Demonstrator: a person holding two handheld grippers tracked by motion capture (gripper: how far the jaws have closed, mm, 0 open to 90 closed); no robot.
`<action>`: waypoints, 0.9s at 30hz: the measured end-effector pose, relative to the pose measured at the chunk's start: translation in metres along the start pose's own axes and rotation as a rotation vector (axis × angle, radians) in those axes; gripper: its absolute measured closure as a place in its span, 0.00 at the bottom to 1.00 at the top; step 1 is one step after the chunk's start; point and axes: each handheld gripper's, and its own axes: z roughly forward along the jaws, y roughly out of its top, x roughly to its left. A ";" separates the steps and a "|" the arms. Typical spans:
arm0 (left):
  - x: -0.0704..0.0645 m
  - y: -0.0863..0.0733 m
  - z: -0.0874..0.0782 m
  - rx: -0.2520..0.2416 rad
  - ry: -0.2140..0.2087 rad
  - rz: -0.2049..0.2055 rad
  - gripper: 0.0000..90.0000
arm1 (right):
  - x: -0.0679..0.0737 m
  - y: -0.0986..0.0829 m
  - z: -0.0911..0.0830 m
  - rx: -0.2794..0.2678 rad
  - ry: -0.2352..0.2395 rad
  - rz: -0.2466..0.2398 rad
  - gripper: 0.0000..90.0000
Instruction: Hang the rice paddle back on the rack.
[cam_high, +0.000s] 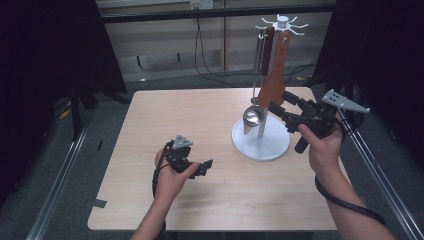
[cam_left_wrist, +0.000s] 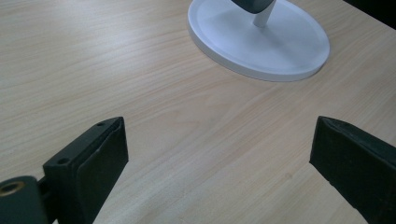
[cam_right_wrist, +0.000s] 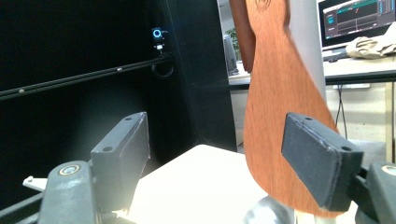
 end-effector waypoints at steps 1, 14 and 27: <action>0.000 0.000 0.000 0.001 0.000 0.002 0.05 | 0.000 -0.002 0.000 0.002 0.004 0.000 0.26; 0.000 -0.003 0.002 0.006 0.000 -0.008 0.05 | 0.001 -0.015 -0.004 0.022 0.009 0.009 0.24; 0.002 -0.003 0.000 0.019 0.001 0.002 0.05 | 0.001 -0.029 -0.008 0.054 0.008 -0.004 0.19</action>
